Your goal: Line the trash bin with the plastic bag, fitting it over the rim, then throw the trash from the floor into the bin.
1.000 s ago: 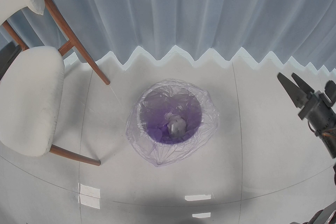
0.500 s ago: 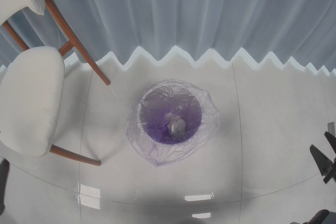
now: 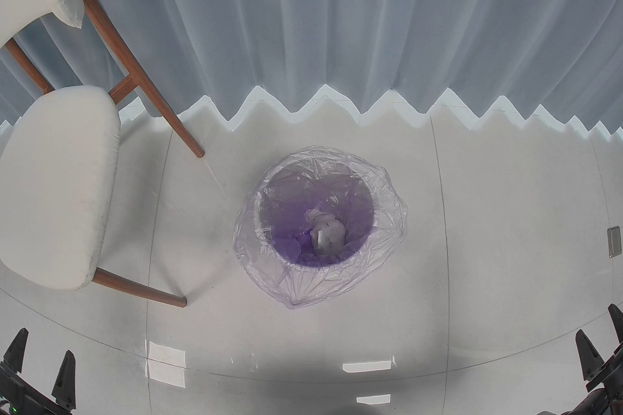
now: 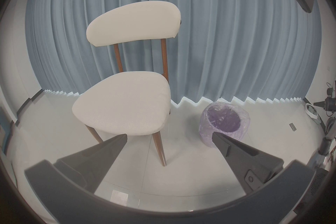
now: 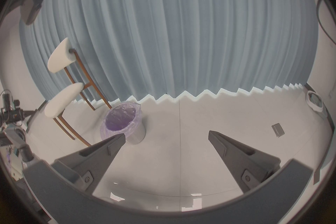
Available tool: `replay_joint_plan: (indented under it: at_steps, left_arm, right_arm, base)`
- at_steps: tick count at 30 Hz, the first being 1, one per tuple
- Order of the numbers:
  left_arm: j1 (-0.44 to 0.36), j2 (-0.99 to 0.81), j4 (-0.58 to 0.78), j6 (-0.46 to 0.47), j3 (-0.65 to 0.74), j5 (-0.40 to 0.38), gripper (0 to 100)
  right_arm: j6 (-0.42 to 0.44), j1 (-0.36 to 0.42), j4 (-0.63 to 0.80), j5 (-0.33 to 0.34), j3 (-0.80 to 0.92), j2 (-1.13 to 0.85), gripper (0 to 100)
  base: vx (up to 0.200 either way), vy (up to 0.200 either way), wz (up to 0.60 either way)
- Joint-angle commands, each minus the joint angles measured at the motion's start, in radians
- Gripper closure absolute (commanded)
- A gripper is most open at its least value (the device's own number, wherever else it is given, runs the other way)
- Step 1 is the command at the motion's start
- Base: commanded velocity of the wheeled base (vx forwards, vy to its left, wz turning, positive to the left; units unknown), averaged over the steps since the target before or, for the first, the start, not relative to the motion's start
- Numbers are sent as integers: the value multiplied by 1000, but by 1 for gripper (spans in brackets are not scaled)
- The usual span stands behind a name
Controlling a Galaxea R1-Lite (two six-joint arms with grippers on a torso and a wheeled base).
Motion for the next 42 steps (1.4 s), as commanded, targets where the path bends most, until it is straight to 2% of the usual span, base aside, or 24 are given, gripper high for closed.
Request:
replay_joint_plan:
  at_steps: [1, 3, 4, 6, 7, 8, 9, 10, 12, 14, 15, 16, 17, 20, 22, 42]
  left_arm:
    - [12, -49, 39, 46, 25, -17, 0]
    - [14, -45, 47, 43, 24, -23, 0]
    - [9, -46, 55, 30, 21, -22, 0]
    - [7, -48, 47, 29, 24, -22, 0]
    - [7, -48, 47, 27, 24, -20, 0]
    - [9, -48, 47, 27, 24, -20, 0]
    - [9, -48, 45, 24, 25, -19, 0]
    - [9, -48, 45, 23, 25, -14, 0]
    - [9, -48, 45, 20, 25, -13, 0]
    - [9, -48, 45, 17, 25, -11, 0]
    - [9, -48, 45, 17, 25, -11, 0]
    - [9, -48, 45, 17, 25, -11, 0]
    - [9, -48, 45, 17, 25, -13, 0]
    - [7, -48, 45, 17, 25, -17, 0]
    - [9, -48, 45, 26, 25, -17, 0]
    - [9, -49, 42, 27, 25, -19, 0]
  right_arm:
    - [-84, -26, 31, 64, 14, -52, 0]
    - [-91, -28, 42, 87, 13, -50, 0]
    - [-92, -55, 73, 78, 1, -41, 0]
    - [-94, -158, 94, 31, -7, -21, 0]
    - [-103, -207, 97, 36, -7, -29, 0]
    - [-104, -213, 97, 39, -7, -30, 0]
    - [-141, -238, 91, 84, -5, -59, 0]
    - [-153, -201, 96, 116, -9, -85, 0]
    - [-120, -150, 94, 119, -10, -119, 0]
    - [-89, -161, 89, 97, 5, -140, 0]
    - [-84, -167, 88, 56, 14, -142, 0]
    - [-84, -167, 88, 56, 14, -142, 0]
    - [-68, -167, 68, 15, 22, -147, 0]
    - [-106, -167, 65, 48, 22, -150, 0]
    - [-92, -166, 65, 54, 22, -151, 0]
    - [-86, -166, 65, 59, 22, -151, 0]
  base:
    - [0, 0, 0]
    - [0, 0, 0]
    - [0, 0, 0]
    - [0, 0, 0]
    - [0, 0, 0]
    - [0, 0, 0]
    - [0, 0, 0]
    - [0, 0, 0]
    - [0, 0, 0]
    - [0, 0, 0]
    - [0, 0, 0]
    - [0, 0, 0]
    - [0, 0, 0]
    - [0, 0, 0]
    - [0, 0, 0]
    - [0, 0, 0]
